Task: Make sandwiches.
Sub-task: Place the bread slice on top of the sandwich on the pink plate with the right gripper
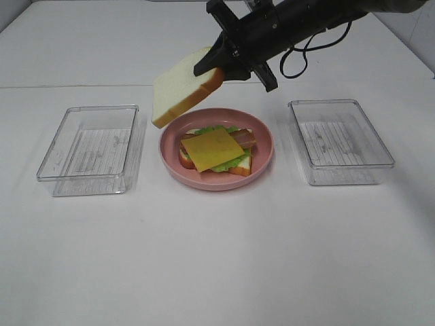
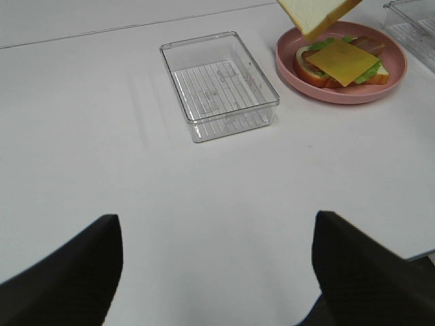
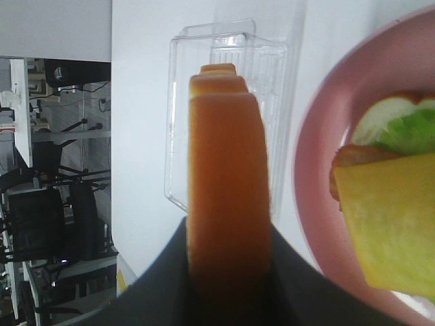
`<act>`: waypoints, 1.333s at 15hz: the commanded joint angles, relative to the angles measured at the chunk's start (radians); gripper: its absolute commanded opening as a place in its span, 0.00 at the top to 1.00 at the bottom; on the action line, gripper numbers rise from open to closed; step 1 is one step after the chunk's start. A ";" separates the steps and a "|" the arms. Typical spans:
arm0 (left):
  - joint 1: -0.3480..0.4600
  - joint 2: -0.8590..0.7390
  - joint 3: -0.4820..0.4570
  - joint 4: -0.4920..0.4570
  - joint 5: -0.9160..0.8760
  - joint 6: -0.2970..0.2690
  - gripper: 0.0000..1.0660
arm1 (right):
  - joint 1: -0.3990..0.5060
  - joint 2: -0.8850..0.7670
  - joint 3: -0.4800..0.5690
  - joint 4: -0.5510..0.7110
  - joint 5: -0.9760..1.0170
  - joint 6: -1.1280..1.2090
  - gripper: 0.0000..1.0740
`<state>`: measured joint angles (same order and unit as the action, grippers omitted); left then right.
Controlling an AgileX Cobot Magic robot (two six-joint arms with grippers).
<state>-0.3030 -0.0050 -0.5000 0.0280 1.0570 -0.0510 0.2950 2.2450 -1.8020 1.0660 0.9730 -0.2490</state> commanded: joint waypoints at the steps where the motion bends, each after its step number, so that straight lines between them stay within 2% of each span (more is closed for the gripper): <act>1: 0.001 -0.020 0.001 -0.004 -0.011 0.001 0.30 | 0.002 -0.033 0.126 0.091 -0.044 -0.097 1.00; 2: 0.001 -0.020 0.001 -0.004 -0.011 0.001 0.30 | -0.002 -0.035 0.214 0.230 -0.082 -0.185 1.00; 4: 0.001 -0.020 0.001 -0.004 -0.011 0.001 0.30 | -0.002 -0.035 0.255 0.303 -0.118 -0.239 1.00; 6: 0.001 -0.020 0.001 -0.004 -0.011 0.001 0.30 | -0.011 -0.035 0.273 0.309 -0.138 -0.248 1.00; 9: 0.001 -0.020 0.001 -0.004 -0.011 0.001 0.30 | -0.047 -0.035 0.274 0.242 -0.138 -0.181 1.00; 12: 0.001 -0.020 0.001 -0.004 -0.011 0.001 0.30 | -0.044 -0.035 0.274 0.135 -0.135 -0.111 1.00; 15: 0.001 -0.020 0.001 -0.004 -0.011 0.001 0.30 | -0.044 -0.035 0.274 0.128 -0.162 -0.102 1.00; 18: 0.001 -0.020 0.001 -0.004 -0.011 0.001 0.30 | -0.044 -0.035 0.274 0.043 -0.188 -0.010 1.00; 20: 0.001 -0.020 0.001 -0.004 -0.011 0.001 0.30 | -0.044 -0.035 0.274 -0.030 -0.185 0.029 0.91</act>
<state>-0.3030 -0.0050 -0.5000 0.0280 1.0570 -0.0510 0.2490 2.2220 -1.5310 1.0610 0.7870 -0.2240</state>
